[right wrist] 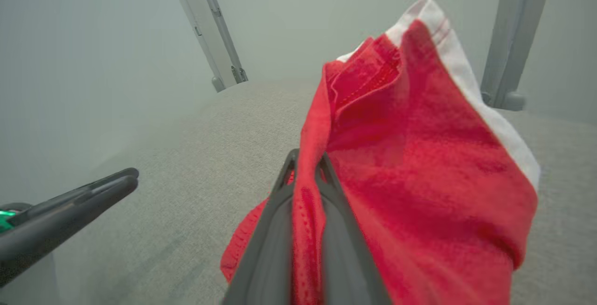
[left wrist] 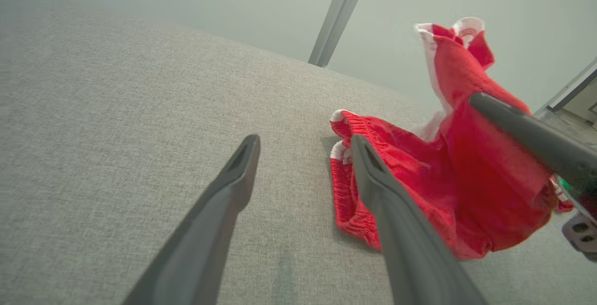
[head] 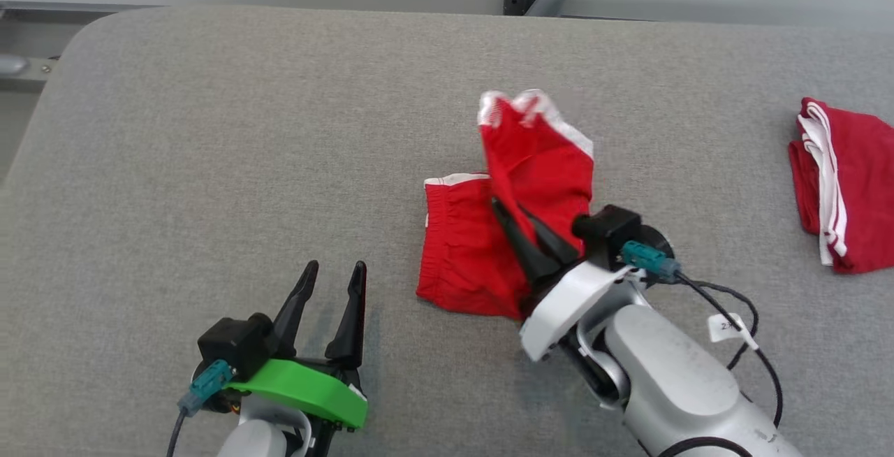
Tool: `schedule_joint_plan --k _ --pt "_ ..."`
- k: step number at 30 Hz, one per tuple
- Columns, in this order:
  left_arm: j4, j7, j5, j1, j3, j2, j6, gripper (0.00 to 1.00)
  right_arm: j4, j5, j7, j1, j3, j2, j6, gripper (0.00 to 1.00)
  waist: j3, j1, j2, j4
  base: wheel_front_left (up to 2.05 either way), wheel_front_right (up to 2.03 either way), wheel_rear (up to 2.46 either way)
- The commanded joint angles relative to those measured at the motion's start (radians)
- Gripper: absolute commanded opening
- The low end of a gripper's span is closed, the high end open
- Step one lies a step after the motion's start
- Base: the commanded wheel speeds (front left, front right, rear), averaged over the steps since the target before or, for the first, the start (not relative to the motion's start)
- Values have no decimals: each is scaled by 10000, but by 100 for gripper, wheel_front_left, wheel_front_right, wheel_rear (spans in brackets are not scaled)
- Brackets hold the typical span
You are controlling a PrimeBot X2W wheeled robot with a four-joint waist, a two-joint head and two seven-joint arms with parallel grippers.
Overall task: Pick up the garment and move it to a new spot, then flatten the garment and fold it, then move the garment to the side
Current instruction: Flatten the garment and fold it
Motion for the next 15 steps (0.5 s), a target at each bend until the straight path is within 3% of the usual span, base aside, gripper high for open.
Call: schedule_joint_plan --k 1,7,8,9,15 --pt "46 9 -15 -22 -41 -17 15 100 134 150 17 -130 385 23 -4 0 28 0 -1 499 0 0 0" --pt "90 11 -65 -40 -285 -64 15 100 1193 508 6 -558 1861 253 -4 2 66 0 -1 1233 0 0 0" --pt "95 11 -65 -36 -317 -64 15 100 1395 516 2 -635 2014 263 -4 46 72 0 -1 1299 0 0 0" --pt "100 9 -56 -26 -309 -53 15 100 1543 616 -3 -687 2143 282 -4 100 80 0 -1 1336 0 0 0" --pt "132 11 304 162 208 75 15 100 937 1122 -15 -590 2307 283 -5 100 -40 0 -1 915 0 0 0"
